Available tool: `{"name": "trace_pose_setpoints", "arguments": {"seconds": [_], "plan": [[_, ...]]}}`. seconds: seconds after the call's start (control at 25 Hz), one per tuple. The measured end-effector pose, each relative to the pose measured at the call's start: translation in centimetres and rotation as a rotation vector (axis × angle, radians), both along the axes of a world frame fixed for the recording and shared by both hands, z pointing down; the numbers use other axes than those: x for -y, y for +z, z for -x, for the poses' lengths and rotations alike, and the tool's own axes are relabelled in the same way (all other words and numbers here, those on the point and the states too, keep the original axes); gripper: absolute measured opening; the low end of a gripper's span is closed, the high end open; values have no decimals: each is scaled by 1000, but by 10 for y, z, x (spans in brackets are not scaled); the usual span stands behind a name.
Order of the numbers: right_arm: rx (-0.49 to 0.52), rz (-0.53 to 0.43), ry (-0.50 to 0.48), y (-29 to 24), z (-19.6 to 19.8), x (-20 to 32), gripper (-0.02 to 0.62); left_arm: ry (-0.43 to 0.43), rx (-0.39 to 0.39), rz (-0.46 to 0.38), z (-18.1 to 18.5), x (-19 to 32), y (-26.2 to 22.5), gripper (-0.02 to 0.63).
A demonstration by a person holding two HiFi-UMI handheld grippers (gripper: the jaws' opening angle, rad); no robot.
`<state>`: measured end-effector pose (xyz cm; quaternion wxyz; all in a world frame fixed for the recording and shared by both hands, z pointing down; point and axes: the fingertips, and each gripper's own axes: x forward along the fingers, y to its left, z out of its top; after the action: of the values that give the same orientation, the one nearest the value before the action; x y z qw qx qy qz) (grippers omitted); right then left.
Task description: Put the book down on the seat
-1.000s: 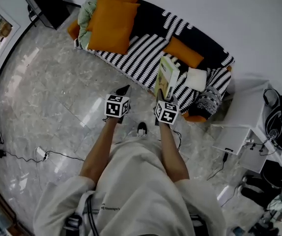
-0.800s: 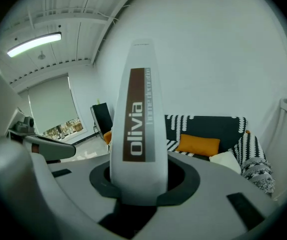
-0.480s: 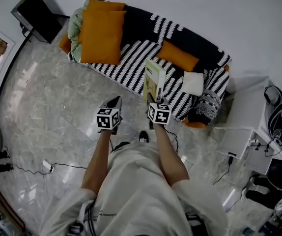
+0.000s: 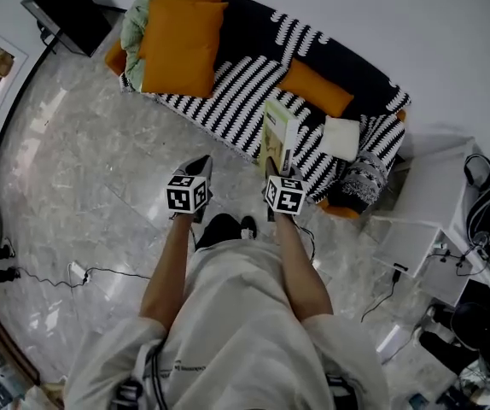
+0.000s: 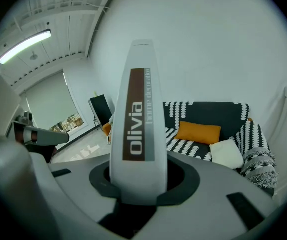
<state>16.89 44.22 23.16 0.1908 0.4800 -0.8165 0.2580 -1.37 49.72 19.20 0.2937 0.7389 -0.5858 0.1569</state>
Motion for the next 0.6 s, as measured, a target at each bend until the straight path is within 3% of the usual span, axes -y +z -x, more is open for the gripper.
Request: {"name": "trace_pose_setpoints", "arguments": {"seconds": [0.32, 0.6], "plan": [[-78, -18, 13, 4, -21, -19, 123, -75, -79, 12, 3, 7, 18, 0], [-131, 6, 52, 16, -18, -9, 123, 0, -102, 55, 6, 25, 41, 0]]}}
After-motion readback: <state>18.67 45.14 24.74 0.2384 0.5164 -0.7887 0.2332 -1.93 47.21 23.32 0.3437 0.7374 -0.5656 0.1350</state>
